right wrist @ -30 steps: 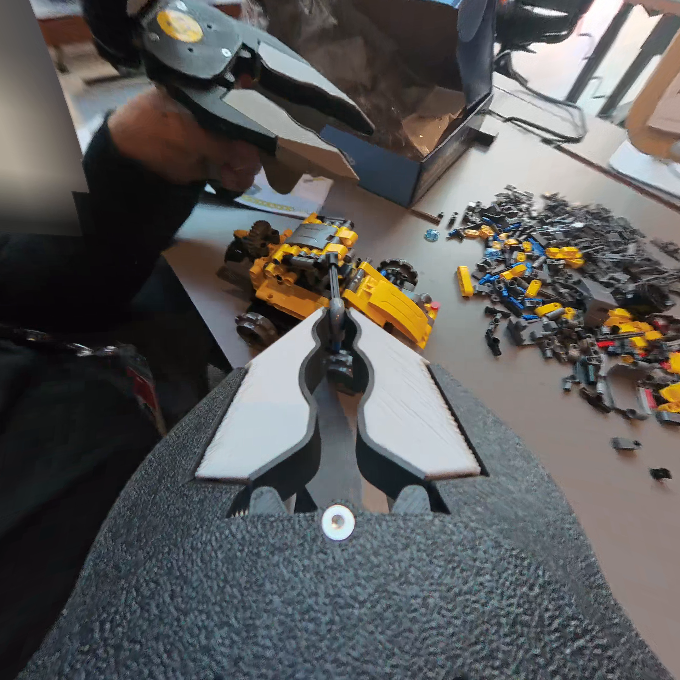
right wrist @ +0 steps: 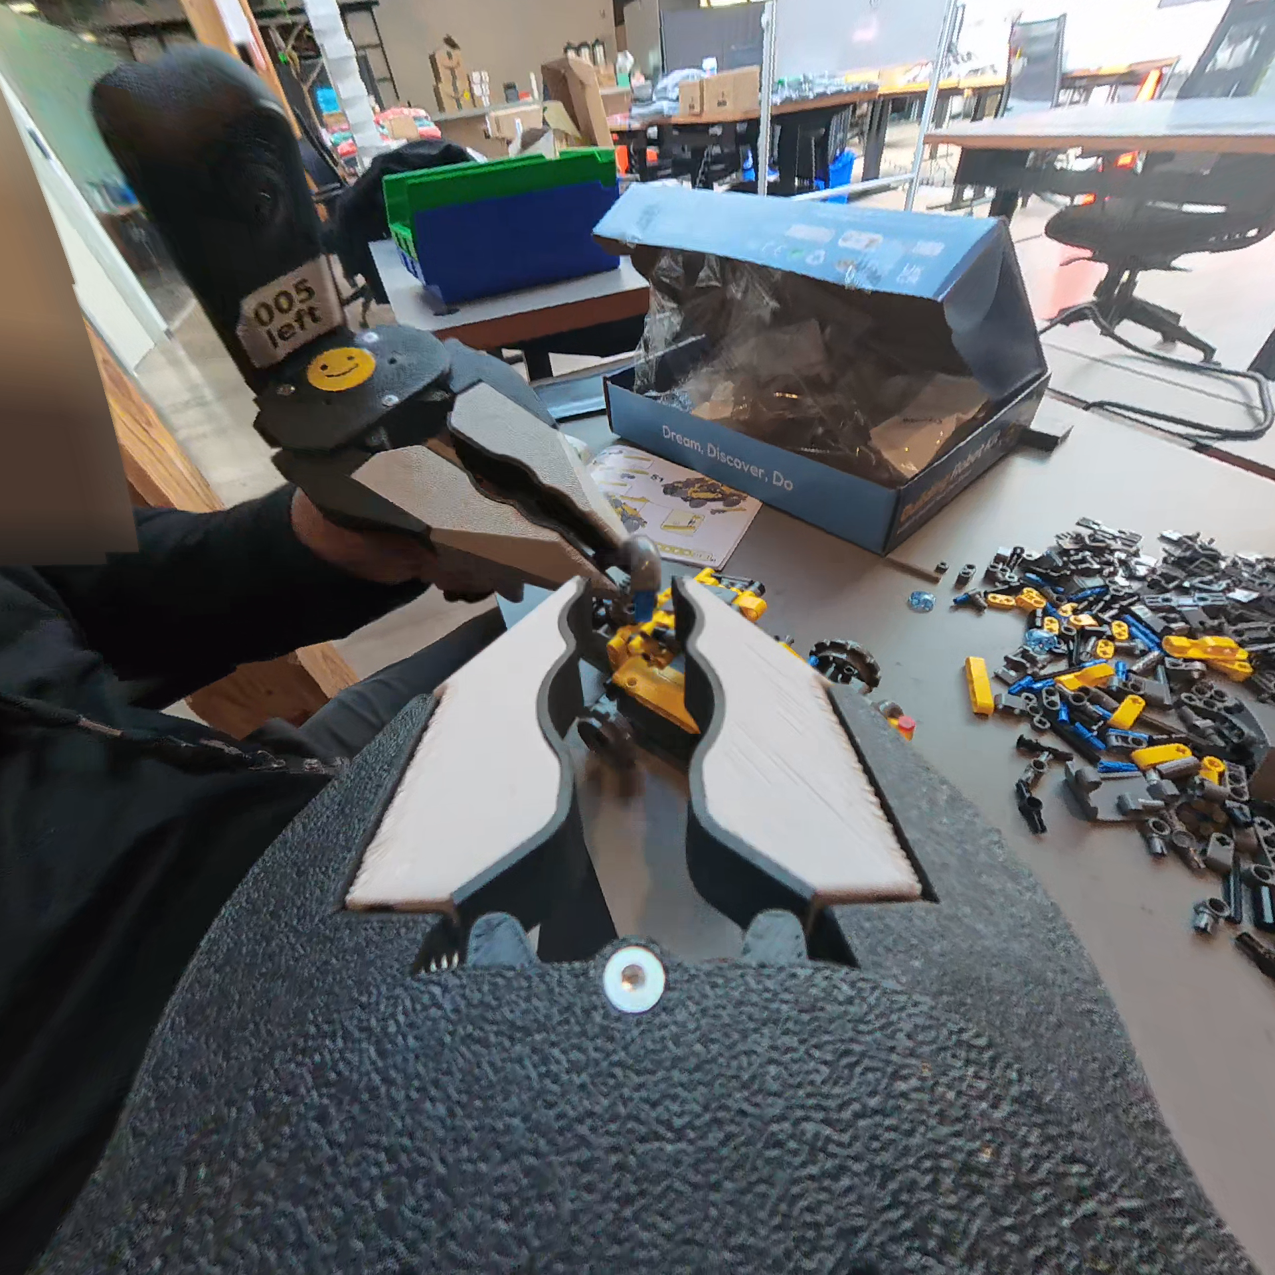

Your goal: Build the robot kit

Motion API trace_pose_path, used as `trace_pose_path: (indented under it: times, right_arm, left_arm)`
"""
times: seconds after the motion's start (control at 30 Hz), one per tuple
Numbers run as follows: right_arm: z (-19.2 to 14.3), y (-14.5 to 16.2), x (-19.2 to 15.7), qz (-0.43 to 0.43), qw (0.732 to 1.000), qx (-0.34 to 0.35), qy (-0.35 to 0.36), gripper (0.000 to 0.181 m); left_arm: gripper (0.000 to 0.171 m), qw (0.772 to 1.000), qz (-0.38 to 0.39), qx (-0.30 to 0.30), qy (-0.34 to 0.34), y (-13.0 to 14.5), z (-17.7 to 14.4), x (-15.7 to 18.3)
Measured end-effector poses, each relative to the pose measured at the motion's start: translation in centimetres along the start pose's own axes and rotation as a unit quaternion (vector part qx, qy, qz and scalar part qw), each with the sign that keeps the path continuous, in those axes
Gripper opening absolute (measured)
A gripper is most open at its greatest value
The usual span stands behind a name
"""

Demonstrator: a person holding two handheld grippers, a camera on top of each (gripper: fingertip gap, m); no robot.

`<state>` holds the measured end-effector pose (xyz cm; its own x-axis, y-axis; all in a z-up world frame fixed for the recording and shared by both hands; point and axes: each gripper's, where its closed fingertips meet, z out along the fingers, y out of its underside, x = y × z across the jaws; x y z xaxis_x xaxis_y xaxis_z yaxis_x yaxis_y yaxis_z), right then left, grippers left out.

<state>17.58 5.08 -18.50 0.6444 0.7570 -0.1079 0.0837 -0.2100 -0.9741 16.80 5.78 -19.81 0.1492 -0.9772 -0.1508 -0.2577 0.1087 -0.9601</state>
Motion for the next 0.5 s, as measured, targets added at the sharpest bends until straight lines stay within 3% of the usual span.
trace_pose_path:
  times: [0.1,0.23,0.33,0.5]
  right_arm:
    - [-0.3,-1.1,0.4,0.002,0.999,0.045,0.007,0.021]
    - [-1.2,-1.7,2.7,0.072,0.991,0.095,0.056,0.024]
    - [-1.2,-1.1,2.4,0.121,0.987,0.103,0.028,0.012]
    - [0.5,-0.4,0.3,0.135,0.988,0.08,-0.006,0.011]
  left_arm:
    - [0.004,0.997,-0.058,0.056,-0.016,-1.4,-0.6,-1.0]
    - [0.004,0.991,-0.057,0.1,-0.065,-2.3,-1.3,-2.5]
    - [0.004,0.985,-0.02,0.121,-0.123,-2.6,-2.0,-3.7]
    - [0.004,0.962,0.094,0.131,-0.219,-3.0,-3.2,-4.7]
